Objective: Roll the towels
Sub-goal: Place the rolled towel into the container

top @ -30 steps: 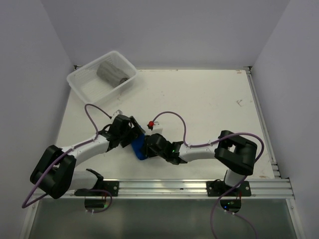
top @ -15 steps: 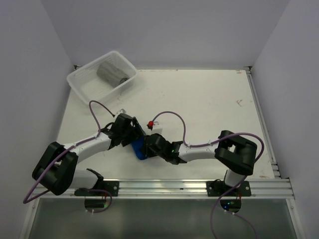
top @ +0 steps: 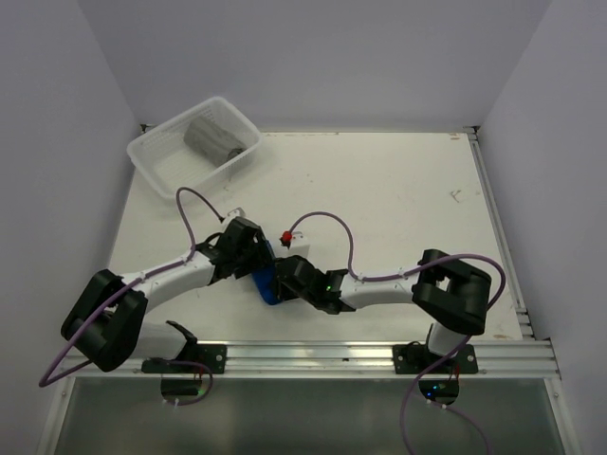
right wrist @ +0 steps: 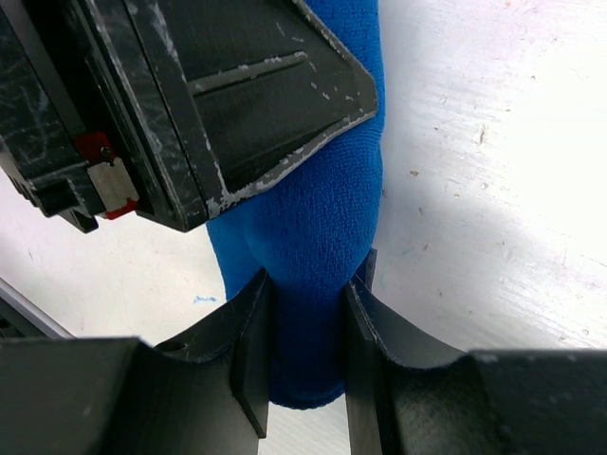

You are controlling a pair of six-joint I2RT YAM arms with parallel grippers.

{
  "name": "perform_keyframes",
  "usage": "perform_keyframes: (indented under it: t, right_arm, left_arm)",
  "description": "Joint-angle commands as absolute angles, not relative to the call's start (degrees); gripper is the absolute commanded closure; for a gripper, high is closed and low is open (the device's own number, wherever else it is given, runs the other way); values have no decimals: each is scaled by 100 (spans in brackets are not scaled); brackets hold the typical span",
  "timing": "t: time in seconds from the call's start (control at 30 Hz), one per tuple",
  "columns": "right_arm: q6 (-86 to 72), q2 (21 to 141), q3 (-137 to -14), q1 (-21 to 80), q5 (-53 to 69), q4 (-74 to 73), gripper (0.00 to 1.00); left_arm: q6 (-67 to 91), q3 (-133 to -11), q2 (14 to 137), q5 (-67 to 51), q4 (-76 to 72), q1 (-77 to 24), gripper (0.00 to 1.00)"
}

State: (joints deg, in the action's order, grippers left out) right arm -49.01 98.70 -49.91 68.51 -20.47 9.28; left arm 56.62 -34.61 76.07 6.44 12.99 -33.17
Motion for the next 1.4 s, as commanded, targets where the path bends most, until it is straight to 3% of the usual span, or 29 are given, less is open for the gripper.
perform_keyframes:
  t: [0.0, 0.07, 0.13, 0.17, 0.5, 0.7, 0.93, 1.37]
  right_arm:
    - [-4913, 9554, -5150, 6733, -2566, 835, 93]
    - [-4904, 9545, -5159, 6732, -2549, 809, 88]
    - [-4896, 9492, -5150, 6732, -2523, 800, 77]
    - [-4896, 9475, -5133, 6732, -2531, 774, 73]
    - [-4825, 9097, -4904, 6724, -2505, 642, 43]
    - [-4746, 8667, -4703, 6724, -2443, 510, 36]
    - [-4843, 7779, -4053, 6724, -2575, 308, 36]
    - [-4729, 6495, -3428, 6636, -3076, -307, 33]
  left_arm:
    - [5458, -3498, 7708, 721, 1556, -3428, 30]
    - [5405, -3498, 7760, 668, 1512, -3454, 42]
    - [5344, -3524, 7848, 642, 1520, -3454, 51]
    - [5335, -3577, 7875, 642, 1547, -3454, 61]
    - [5203, -3919, 7910, 747, 1766, -3445, 65]
    - [5028, -4359, 8015, 782, 1942, -3279, 72]
    - [4659, -5026, 8332, 782, 2223, -3007, 78]
    - [4096, -6512, 8947, 809, 2890, -2418, 79]
